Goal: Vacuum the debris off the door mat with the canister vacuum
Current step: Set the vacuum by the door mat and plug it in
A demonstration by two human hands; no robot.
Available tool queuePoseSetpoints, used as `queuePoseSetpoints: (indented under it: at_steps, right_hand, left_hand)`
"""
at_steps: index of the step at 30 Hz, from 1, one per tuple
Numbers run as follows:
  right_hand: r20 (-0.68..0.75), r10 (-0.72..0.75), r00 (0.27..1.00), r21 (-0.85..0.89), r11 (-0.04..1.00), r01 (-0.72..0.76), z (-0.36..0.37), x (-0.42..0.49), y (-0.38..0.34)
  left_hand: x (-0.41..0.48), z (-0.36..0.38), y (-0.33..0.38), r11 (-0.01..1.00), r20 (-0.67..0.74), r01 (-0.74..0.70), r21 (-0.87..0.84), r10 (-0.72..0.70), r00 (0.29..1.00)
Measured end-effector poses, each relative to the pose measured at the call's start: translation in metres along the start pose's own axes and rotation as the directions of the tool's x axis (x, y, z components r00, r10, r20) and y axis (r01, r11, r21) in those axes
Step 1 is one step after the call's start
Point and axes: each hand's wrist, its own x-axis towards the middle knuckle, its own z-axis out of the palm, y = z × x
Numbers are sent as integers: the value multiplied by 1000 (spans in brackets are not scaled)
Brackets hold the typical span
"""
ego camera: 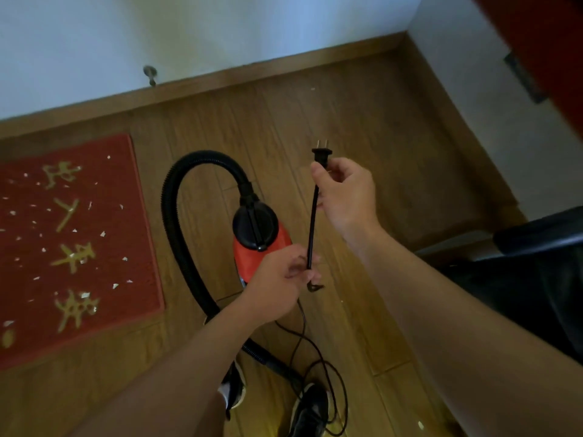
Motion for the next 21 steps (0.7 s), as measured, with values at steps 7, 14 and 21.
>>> queuePoseSetpoints:
  at_steps: [7,14,21]
  right_hand:
    - [4,-57,998,31,998,57,-42,-34,-85]
    - [15,-138,990,56,989,137,-79,-64,-179]
    - [-2,-224,975,98,970,223,-115,-92,-273]
  left_hand:
    - [-52,0,80,994,-54,-74,76,78,995]
    - [-95,-5,169,983,-87,-135,128,147,985]
    - [-135,-9,261,960,-96,-232,158,249,964]
